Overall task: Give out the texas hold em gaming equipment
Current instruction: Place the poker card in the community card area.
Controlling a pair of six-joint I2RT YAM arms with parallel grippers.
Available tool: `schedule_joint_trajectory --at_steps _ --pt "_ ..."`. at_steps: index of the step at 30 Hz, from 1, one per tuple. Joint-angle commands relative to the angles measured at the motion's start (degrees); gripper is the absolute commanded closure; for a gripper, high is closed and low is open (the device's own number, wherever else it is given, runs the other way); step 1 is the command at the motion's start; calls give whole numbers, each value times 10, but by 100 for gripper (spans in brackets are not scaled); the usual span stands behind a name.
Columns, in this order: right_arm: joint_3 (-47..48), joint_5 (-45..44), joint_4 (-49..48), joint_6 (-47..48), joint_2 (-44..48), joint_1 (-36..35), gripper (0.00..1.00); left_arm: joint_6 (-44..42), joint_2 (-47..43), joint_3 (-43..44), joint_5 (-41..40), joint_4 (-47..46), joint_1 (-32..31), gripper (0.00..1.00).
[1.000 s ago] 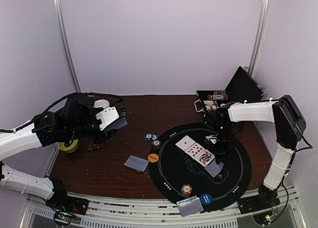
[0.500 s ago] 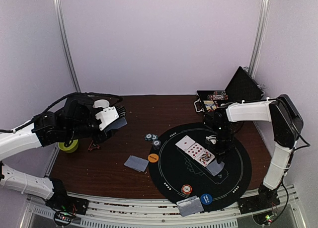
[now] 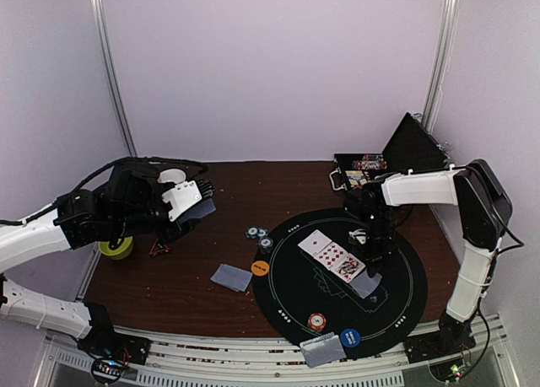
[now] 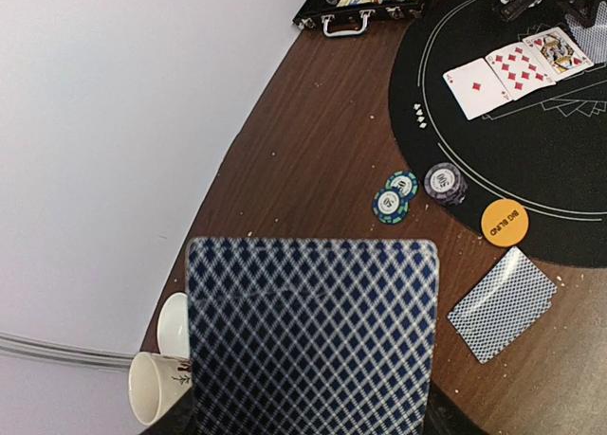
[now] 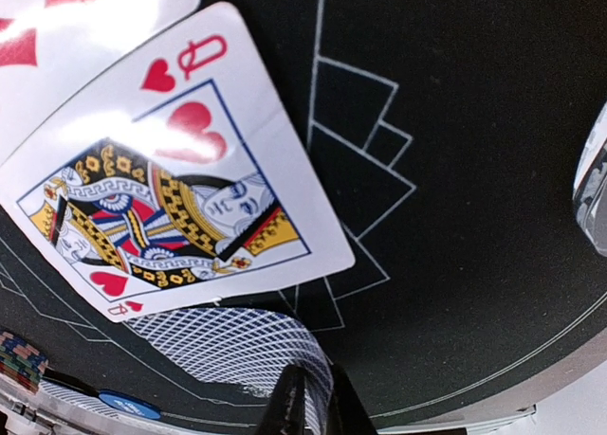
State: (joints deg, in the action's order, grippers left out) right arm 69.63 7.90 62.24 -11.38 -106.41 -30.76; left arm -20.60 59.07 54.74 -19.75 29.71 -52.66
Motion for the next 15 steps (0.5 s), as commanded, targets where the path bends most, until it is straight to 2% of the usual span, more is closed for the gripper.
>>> schedule_joint_trajectory --at_steps 1,11,15 --pt "14 -17 12 -7 -6 3 89 -6 -11 -3 -5 -33 0 42" --pt "28 -35 17 -13 -10 3 75 -5 -14 -5 -6 -33 0 42" --pt "31 -39 21 -15 -10 3 66 -6 -13 -5 -5 -33 0 42"
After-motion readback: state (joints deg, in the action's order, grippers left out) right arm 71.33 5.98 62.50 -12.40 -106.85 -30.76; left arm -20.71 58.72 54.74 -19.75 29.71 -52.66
